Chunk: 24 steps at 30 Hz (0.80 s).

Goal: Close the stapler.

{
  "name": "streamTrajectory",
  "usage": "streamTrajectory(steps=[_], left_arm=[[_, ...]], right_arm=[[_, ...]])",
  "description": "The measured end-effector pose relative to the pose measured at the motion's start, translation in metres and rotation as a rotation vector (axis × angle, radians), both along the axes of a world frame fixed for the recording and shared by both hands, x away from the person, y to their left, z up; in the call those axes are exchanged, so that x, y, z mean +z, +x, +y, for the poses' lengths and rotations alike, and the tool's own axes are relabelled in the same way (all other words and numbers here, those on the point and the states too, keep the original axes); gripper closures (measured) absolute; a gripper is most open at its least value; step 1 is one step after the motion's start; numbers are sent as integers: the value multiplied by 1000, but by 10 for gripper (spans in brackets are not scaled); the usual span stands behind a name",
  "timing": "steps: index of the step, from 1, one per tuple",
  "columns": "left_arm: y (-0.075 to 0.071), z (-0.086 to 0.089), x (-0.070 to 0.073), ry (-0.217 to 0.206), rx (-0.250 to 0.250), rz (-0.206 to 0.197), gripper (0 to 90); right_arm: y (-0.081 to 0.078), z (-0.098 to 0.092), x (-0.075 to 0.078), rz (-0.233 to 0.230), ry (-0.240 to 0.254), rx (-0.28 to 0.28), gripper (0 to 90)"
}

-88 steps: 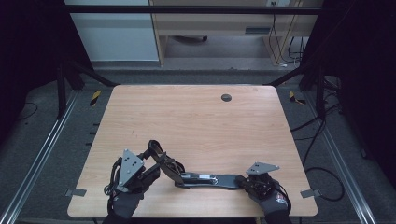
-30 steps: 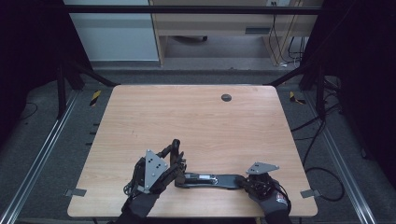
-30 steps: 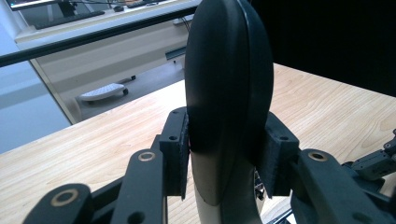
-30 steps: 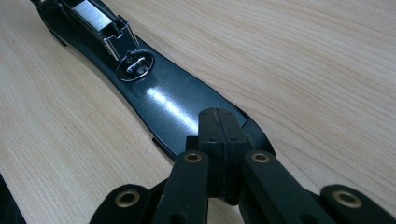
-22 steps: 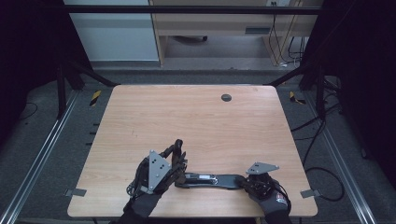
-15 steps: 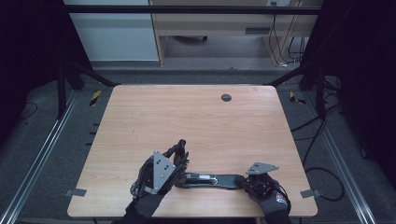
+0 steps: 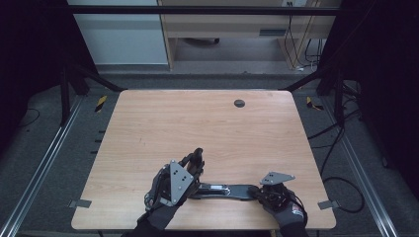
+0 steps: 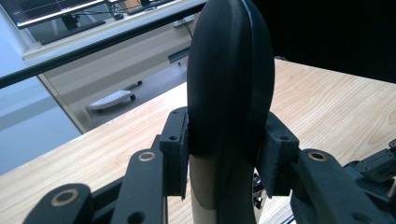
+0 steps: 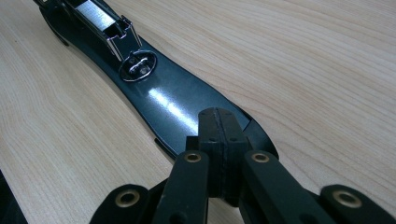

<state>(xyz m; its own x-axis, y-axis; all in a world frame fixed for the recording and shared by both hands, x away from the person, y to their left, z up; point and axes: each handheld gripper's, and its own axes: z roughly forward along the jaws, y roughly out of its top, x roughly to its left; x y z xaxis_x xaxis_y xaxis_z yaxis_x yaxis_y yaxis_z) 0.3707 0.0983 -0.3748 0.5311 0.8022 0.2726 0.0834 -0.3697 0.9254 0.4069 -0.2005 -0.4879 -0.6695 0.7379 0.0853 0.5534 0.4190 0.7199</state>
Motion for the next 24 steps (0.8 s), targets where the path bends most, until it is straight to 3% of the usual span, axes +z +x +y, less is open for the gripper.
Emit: streamTrajectory(steps=[24], left_arm=[[-1,-22,-4,73,-4,-42,590]], right_arm=[[0,0,0,2,5,-1,900]])
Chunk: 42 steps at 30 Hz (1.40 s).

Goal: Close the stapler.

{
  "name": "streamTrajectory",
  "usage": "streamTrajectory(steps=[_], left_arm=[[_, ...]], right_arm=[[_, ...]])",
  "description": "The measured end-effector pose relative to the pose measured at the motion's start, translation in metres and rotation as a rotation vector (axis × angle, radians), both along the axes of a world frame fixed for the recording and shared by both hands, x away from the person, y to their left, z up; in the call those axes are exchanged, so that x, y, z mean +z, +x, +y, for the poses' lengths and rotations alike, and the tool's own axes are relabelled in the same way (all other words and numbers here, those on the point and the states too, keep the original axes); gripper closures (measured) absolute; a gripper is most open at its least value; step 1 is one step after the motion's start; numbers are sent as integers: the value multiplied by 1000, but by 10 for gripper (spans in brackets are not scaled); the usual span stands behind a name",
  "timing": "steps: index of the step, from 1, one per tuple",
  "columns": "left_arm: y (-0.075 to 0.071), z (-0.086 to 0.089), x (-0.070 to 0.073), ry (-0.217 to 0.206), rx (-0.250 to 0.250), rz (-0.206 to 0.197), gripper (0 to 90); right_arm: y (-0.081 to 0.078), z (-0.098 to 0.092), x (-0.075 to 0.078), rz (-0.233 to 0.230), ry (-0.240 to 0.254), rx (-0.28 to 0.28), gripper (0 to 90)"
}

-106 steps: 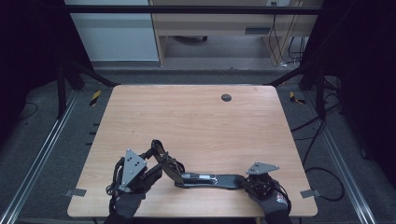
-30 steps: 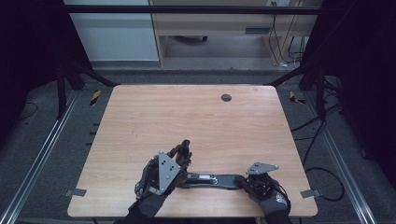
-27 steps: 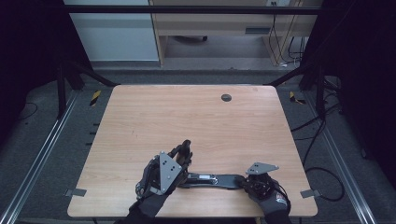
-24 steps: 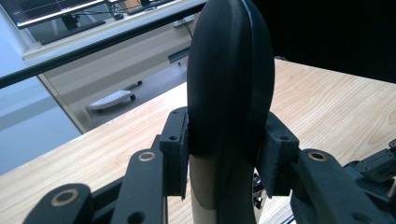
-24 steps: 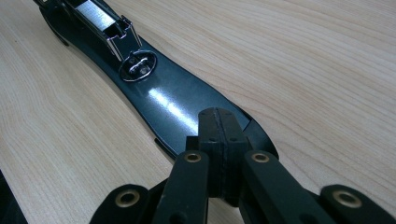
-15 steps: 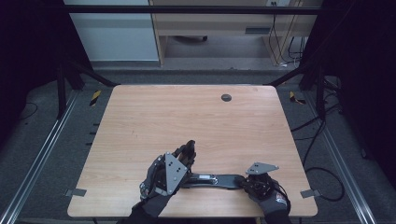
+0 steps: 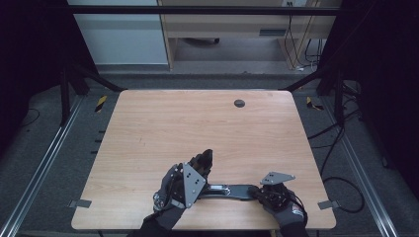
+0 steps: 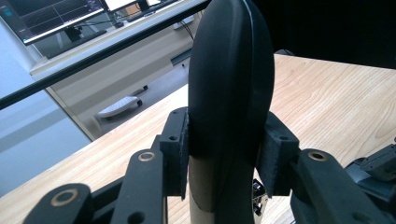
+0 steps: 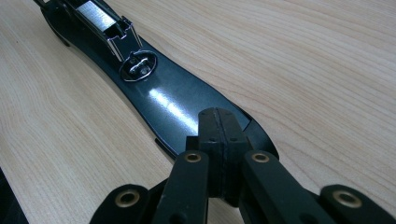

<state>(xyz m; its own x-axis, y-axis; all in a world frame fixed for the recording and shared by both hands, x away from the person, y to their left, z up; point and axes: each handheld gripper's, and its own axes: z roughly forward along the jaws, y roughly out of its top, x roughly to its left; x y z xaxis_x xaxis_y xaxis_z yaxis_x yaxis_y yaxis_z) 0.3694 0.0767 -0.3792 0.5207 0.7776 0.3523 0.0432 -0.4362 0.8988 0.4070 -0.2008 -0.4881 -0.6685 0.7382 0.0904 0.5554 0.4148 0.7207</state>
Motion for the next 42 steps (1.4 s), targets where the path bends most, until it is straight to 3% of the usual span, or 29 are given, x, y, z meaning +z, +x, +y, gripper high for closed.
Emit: streamTrajectory(steps=[8,13,25,42], left_arm=[[0,-5,-1,19,-5,-10,590],[-2,-18,-6,67,-8,-37,588],[-3,-35,-14,102,-13,-55,576],[-2,-40,-14,125,-18,-44,573]], right_arm=[[0,0,0,2,-3,-1,900],[0,0,0,4,-4,0,900],[0,-1,0,3,0,3,900],[0,-1,0,1,7,8,900]])
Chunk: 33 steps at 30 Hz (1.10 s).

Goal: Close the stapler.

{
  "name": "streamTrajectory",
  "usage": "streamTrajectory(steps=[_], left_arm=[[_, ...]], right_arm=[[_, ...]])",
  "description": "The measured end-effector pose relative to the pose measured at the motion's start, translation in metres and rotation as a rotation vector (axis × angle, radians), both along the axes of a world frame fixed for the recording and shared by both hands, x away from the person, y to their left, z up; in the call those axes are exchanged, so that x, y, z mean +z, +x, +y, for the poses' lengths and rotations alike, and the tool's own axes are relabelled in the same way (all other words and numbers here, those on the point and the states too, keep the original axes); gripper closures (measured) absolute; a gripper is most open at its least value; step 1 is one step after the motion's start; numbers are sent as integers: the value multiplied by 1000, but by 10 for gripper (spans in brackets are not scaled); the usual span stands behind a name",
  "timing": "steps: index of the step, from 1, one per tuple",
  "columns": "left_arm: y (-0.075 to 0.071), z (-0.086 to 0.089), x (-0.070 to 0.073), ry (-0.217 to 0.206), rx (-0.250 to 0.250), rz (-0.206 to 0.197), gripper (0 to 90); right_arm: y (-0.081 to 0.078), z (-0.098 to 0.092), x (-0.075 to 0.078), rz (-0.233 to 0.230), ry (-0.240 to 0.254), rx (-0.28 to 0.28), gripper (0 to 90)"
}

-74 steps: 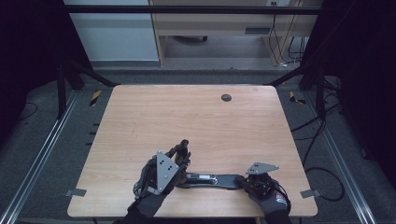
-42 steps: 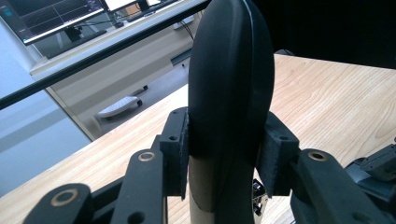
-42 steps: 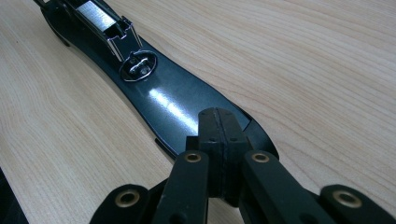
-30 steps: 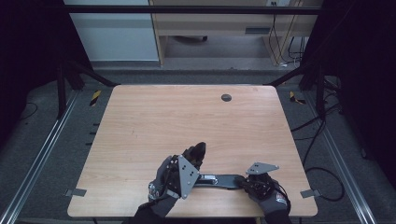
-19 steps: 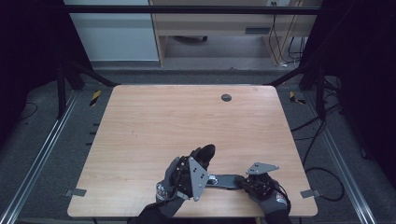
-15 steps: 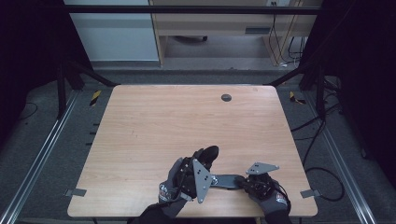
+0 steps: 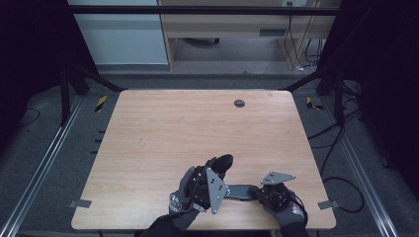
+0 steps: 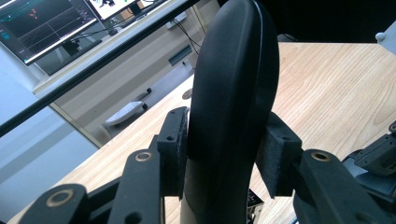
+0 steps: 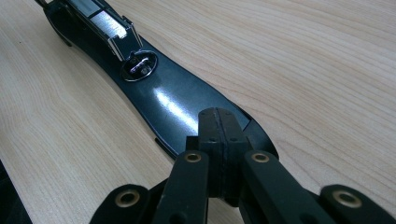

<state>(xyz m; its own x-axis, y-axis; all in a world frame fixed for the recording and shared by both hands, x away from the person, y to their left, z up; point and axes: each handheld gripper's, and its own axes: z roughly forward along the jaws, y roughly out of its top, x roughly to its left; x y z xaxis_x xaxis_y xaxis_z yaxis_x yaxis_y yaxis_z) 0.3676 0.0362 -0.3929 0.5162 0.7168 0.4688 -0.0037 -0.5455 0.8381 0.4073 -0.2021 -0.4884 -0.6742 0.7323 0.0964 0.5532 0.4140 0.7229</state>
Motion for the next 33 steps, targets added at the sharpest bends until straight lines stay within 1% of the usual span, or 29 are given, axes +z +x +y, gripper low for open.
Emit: streamTrajectory(steps=[7,9,15,21,22,31,33], left_arm=[[-1,-5,-3,19,1,-12,573],[-1,-7,-4,31,0,-19,573],[-1,-12,-6,53,0,-25,572],[-2,-18,-10,81,5,-42,573],[-2,-20,-11,89,7,-46,574],[-2,-25,-14,109,3,-53,572],[-2,-27,-15,121,3,-51,570]], right_arm=[[0,0,0,0,0,-1,900],[0,0,0,8,3,-11,900],[0,-1,0,1,3,-7,900],[0,-1,-1,-2,8,-5,900],[0,-2,1,14,-6,-4,900],[0,-2,1,12,-5,-3,900],[0,-2,0,8,-8,-6,900]])
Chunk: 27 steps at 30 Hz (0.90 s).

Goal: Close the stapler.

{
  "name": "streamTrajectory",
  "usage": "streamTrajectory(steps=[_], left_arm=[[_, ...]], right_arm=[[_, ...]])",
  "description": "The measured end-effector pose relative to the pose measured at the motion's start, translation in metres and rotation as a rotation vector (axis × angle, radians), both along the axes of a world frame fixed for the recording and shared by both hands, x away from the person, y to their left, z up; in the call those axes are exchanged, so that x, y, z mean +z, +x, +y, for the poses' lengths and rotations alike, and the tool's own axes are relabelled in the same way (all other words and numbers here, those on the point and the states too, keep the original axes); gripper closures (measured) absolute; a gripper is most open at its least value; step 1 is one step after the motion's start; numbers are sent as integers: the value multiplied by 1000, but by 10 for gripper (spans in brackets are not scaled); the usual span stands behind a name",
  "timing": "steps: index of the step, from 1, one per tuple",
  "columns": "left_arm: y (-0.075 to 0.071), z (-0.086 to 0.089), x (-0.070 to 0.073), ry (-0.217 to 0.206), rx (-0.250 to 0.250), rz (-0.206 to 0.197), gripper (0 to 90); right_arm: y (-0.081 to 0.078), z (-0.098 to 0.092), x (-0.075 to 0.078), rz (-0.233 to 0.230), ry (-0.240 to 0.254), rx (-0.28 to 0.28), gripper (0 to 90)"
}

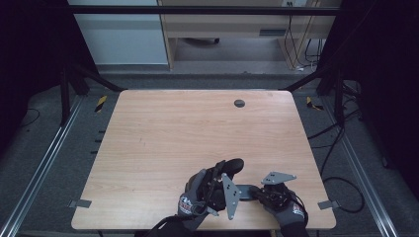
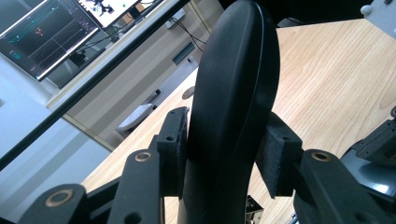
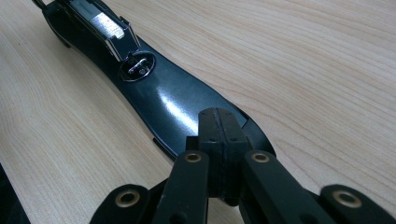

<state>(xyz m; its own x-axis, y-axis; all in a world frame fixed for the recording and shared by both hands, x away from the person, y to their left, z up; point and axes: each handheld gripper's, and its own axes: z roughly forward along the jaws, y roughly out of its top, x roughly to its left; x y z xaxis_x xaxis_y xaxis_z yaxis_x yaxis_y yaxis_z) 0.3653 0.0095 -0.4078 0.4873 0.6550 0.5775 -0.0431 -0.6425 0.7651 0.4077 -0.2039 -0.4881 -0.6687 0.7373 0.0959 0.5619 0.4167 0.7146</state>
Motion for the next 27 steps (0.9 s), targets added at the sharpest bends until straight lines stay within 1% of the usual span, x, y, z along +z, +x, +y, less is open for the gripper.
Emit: streamTrajectory(steps=[6,10,16,17,25,27], left_arm=[[0,-5,-4,23,-4,-5,567],[0,-7,-6,28,-7,-8,566],[-1,-13,-10,54,-12,-16,563],[-1,-14,-11,57,-13,-17,561],[-1,-20,-16,84,-18,-19,555],[-1,-21,-18,86,-20,-21,553]], right_arm=[[0,0,0,0,0,-1,900],[0,0,0,0,0,-2,900],[0,0,0,-5,-3,-4,900],[0,0,-1,-11,8,-5,900],[0,0,0,-5,11,-10,900],[0,-1,-1,-10,9,-8,900]])
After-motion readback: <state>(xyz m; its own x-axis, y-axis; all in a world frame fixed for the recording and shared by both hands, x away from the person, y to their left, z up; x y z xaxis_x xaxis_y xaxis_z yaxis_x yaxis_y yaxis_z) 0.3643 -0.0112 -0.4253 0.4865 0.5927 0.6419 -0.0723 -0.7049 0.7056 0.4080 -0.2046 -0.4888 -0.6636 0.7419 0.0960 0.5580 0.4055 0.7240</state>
